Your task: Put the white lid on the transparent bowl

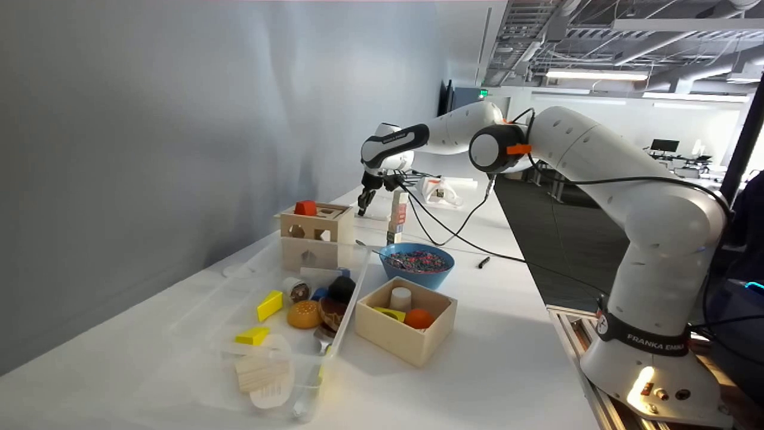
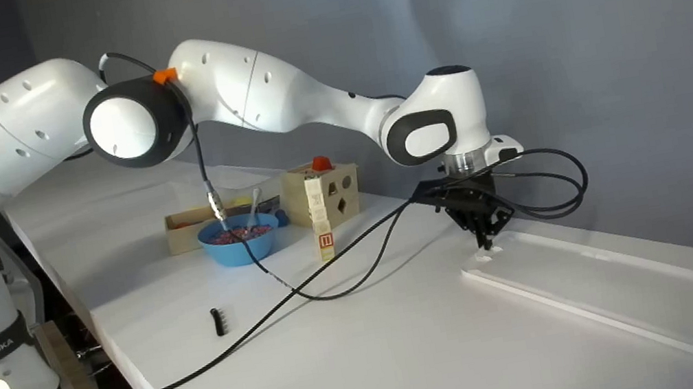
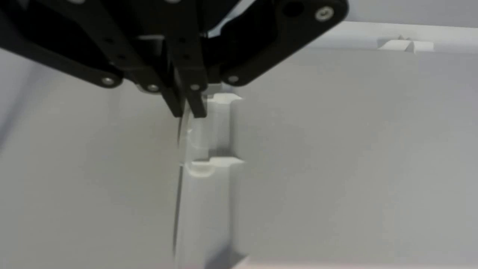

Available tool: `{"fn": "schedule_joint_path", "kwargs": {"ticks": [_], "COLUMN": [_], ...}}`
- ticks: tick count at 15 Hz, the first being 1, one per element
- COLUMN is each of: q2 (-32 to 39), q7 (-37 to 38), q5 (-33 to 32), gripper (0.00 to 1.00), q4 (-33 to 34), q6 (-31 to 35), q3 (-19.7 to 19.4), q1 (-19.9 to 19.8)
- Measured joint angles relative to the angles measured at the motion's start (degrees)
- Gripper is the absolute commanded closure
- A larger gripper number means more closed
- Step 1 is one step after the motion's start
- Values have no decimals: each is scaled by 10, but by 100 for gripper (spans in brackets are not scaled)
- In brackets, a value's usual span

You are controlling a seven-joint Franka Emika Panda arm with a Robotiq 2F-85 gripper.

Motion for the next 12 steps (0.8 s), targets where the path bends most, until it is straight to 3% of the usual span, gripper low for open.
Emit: {"fn": "schedule_joint_path", "kwargs": {"ticks": [4,12], "q2": [-34,-140], "q7": [-2,-80], "q5": [25,64], "gripper": [98,98], "q4": [3,3], "q6": [-22,-196], "q3": [24,91], "q1": [-18,-72]}}
